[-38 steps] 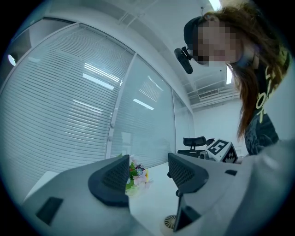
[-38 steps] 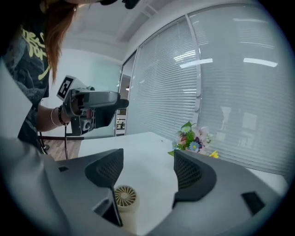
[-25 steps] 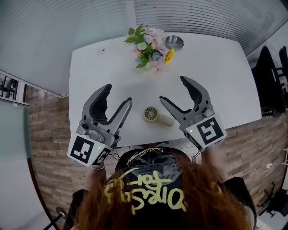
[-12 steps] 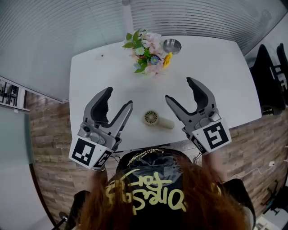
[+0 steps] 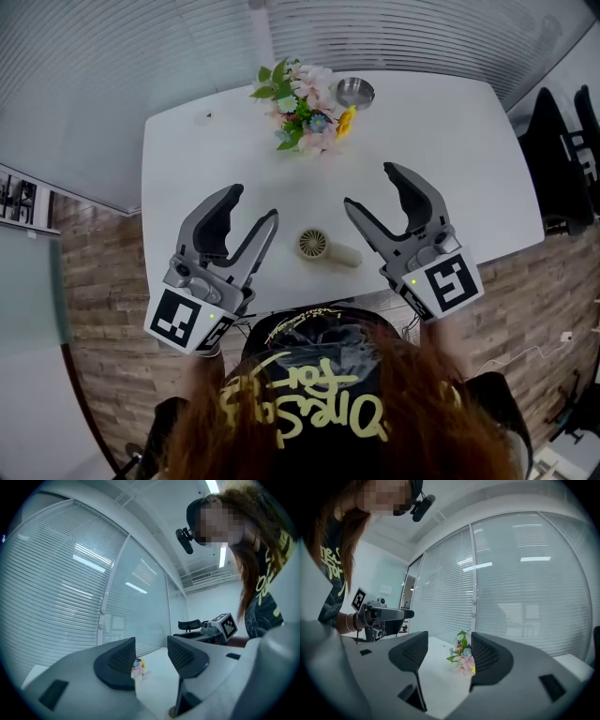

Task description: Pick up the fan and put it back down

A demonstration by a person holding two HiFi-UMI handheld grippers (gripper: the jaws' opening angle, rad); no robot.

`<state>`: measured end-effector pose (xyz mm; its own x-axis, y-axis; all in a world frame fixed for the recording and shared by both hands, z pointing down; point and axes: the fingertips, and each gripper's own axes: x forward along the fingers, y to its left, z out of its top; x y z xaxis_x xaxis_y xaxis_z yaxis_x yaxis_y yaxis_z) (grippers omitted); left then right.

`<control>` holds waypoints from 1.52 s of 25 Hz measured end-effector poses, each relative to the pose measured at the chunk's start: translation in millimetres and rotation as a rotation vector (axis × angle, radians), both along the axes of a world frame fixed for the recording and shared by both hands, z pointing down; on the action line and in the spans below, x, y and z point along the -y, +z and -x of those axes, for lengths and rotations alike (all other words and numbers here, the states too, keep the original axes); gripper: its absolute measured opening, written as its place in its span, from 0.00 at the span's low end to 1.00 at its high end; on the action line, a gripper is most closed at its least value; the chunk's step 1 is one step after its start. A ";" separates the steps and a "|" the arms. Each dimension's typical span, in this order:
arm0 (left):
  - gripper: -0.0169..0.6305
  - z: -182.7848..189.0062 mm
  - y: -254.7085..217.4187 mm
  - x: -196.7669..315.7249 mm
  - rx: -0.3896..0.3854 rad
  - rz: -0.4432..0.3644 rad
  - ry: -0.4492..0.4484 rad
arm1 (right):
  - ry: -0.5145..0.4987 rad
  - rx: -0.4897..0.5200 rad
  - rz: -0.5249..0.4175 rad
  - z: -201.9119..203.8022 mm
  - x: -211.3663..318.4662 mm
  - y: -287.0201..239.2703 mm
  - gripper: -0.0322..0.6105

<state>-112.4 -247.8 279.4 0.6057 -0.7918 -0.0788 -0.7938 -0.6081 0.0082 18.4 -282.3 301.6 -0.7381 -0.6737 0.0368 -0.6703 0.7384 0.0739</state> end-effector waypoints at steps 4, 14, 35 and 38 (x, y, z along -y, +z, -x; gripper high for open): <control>0.29 -1.4 -1.3 -1.6 0.006 -0.007 0.002 | 0.011 0.009 -0.007 -1.6 -0.9 0.4 0.36; 0.10 -3.9 10.0 -7.9 0.043 -0.001 0.020 | 0.015 0.008 0.000 -1.6 -5.3 5.4 0.15; 0.01 -4.8 8.2 -11.0 0.041 -0.007 0.021 | 0.009 -0.002 -0.022 -4.4 -13.8 1.4 0.05; 0.01 -5.5 9.2 -12.9 0.044 -0.001 0.020 | 0.014 -0.004 -0.022 -6.1 -14.0 1.1 0.05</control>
<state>-106.9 -234.9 288.6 0.6243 -0.7794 -0.0520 -0.7811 -0.6238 -0.0269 24.5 -268.4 302.8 -0.7282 -0.6849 0.0255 -0.6805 0.7269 0.0927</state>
